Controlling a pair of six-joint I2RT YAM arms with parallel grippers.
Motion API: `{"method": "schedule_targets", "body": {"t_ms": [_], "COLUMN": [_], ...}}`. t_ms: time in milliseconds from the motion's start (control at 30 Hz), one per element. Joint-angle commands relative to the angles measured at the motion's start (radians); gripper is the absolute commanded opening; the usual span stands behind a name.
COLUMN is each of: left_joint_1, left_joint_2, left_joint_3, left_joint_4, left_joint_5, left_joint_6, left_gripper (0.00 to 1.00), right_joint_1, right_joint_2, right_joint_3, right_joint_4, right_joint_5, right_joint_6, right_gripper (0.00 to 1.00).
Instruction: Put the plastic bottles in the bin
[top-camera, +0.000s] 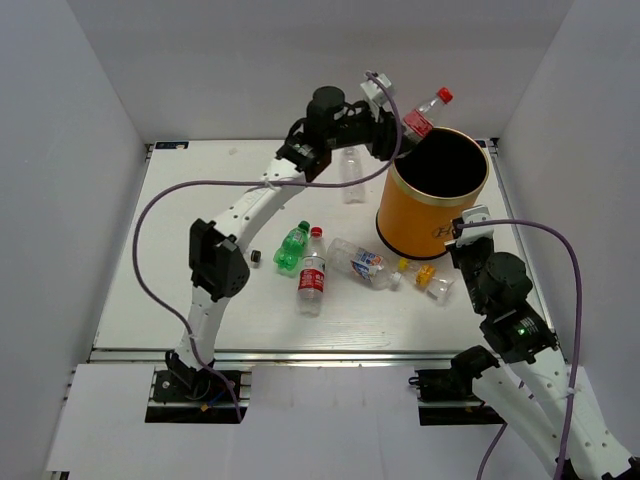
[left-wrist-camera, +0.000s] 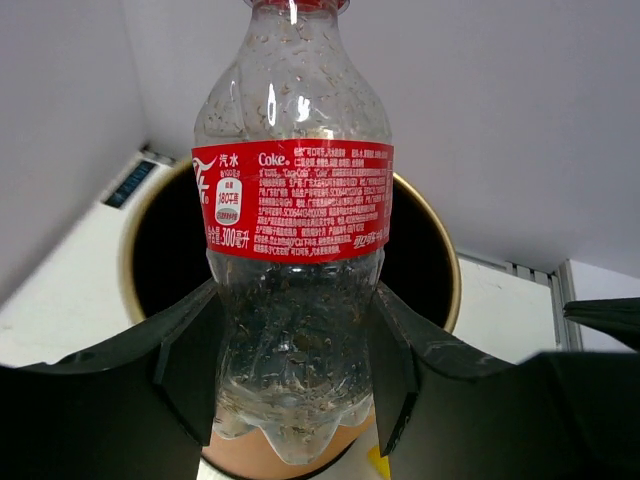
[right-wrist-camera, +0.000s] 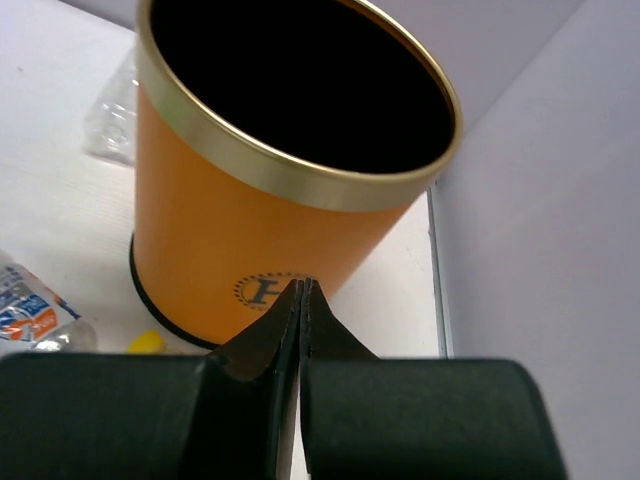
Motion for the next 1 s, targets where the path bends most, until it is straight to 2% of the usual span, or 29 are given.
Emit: {"method": "schedule_targets", "body": {"t_ms": [0,100,167,200,267,300,333,367,467,533,600,633,700,733,800,867,967], "left_joint_1": [-0.045,-0.054,-0.054,-0.054,-0.063,-0.063,-0.063,-0.063,-0.063,-0.063,-0.063,-0.063,-0.063,-0.063,-0.063,-0.054,-0.054], "left_joint_2": [0.033,0.071,0.094,0.103,0.103,0.103,0.077,0.06,0.005,-0.065,-0.14,-0.244,-0.365,-0.488,-0.6,-0.721,-0.818], "left_joint_3": [0.039,0.05,0.067,0.078,0.078,0.053,0.041,0.014,0.004,0.004,-0.057,-0.147,-0.267,-0.397,-0.528,-0.672,-0.836], "left_joint_4": [0.077,0.137,0.137,0.137,0.114,0.114,0.114,0.105,0.105,0.063,0.04,0.04,0.04,0.028,0.008,-0.128,-0.21], "left_joint_5": [0.004,-0.012,-0.023,-0.023,-0.023,-0.035,-0.059,-0.075,-0.134,-0.197,-0.266,-0.344,-0.429,-0.532,-0.628,-0.748,-0.779], "left_joint_6": [-0.057,-0.082,-0.094,-0.094,-0.103,-0.093,-0.092,-0.083,-0.063,-0.054,-0.045,-0.036,-0.036,-0.036,-0.086,-0.12,-0.12], "left_gripper": [0.01,0.05,0.08,0.19,0.52,0.82,0.92,0.99,1.0,1.0,1.0,1.0,1.0,1.0,1.0,1.0,1.0], "right_joint_1": [-0.026,-0.039,-0.045,-0.044,-0.047,-0.047,-0.049,-0.046,-0.045,-0.045,-0.045,-0.047,-0.044,-0.049,-0.047,-0.056,-0.064], "right_joint_2": [0.005,0.011,0.02,0.022,0.031,0.032,0.038,0.044,0.077,0.1,0.109,0.112,0.124,0.133,0.195,0.291,0.4], "right_joint_3": [0.01,0.01,0.012,0.012,0.012,0.012,0.015,0.013,0.019,0.019,0.016,0.003,-0.008,-0.019,-0.022,-0.004,0.068], "right_joint_4": [0.005,-0.029,-0.042,-0.054,-0.066,-0.078,-0.085,-0.095,-0.14,-0.167,-0.186,-0.201,-0.218,-0.232,-0.237,-0.268,-0.374], "right_joint_5": [0.042,-0.007,-0.043,-0.063,-0.099,-0.111,-0.137,-0.175,-0.279,-0.345,-0.416,-0.479,-0.51,-0.504,-0.435,-0.339,-0.323], "right_joint_6": [0.029,0.031,0.028,0.028,0.02,0.014,0.008,0.002,-0.041,-0.058,-0.128,-0.198,-0.255,-0.311,-0.375,-0.38,-0.347], "right_gripper": [0.01,0.01,0.08,0.11,0.32,0.44,0.62,0.67,0.83,0.88,0.9,0.9,0.9,0.9,0.9,0.9,0.9]}}
